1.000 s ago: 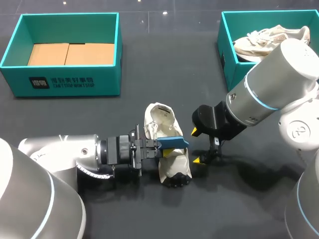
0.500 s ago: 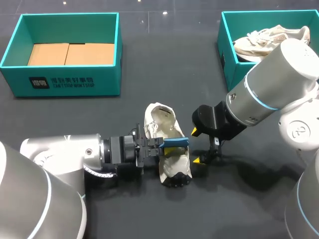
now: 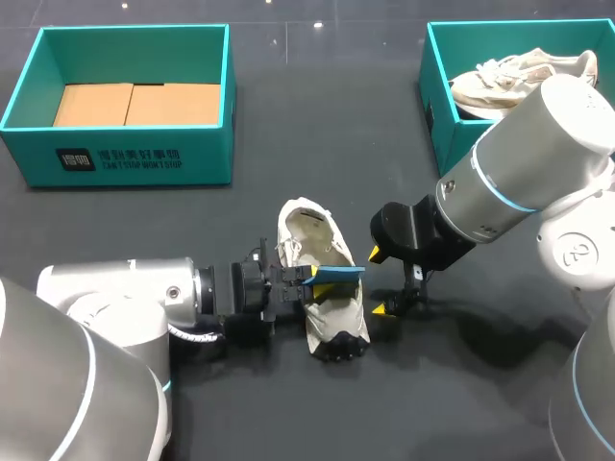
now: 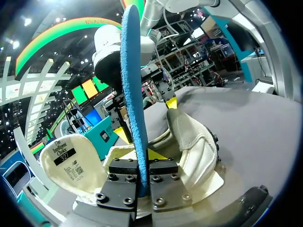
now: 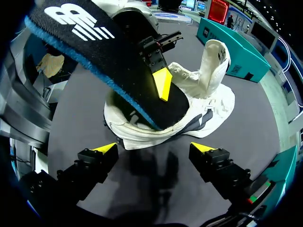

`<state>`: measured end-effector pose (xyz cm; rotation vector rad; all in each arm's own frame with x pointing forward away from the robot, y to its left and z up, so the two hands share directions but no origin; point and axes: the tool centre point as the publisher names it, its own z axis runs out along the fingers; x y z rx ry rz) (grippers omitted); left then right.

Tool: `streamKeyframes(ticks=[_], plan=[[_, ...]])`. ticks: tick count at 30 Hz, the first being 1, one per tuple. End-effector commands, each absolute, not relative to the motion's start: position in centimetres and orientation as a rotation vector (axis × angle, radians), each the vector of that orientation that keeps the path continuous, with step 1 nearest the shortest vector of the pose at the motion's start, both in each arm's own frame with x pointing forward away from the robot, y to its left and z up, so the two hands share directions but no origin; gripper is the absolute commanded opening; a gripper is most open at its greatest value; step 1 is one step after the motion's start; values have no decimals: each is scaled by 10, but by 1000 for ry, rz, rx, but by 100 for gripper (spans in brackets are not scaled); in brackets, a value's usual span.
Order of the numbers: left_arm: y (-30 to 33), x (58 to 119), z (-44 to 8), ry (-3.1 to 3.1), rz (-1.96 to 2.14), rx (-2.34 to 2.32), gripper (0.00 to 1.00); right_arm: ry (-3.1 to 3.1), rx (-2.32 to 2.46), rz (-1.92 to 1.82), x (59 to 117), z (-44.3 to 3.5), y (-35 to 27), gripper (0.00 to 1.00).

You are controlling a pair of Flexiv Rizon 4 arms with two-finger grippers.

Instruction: Take the shoe out of the shoebox, open the shoe tongue, remove and reinsert the insole, then place the shoe into the shoebox

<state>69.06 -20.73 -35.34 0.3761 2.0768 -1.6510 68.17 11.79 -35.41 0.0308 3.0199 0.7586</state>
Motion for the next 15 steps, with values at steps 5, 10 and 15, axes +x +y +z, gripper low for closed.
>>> streamKeyframes(ticks=[5,10,15], plan=[[-208,686,-356,2069,-1682,396,0,3018,32,758,681,-355,118,100],[-208,681,-353,2063,-1699,406,0,3018,32,758,681,-355,118,100],[-208,679,-348,2054,-1713,412,0,3018,32,758,681,-355,118,100]])
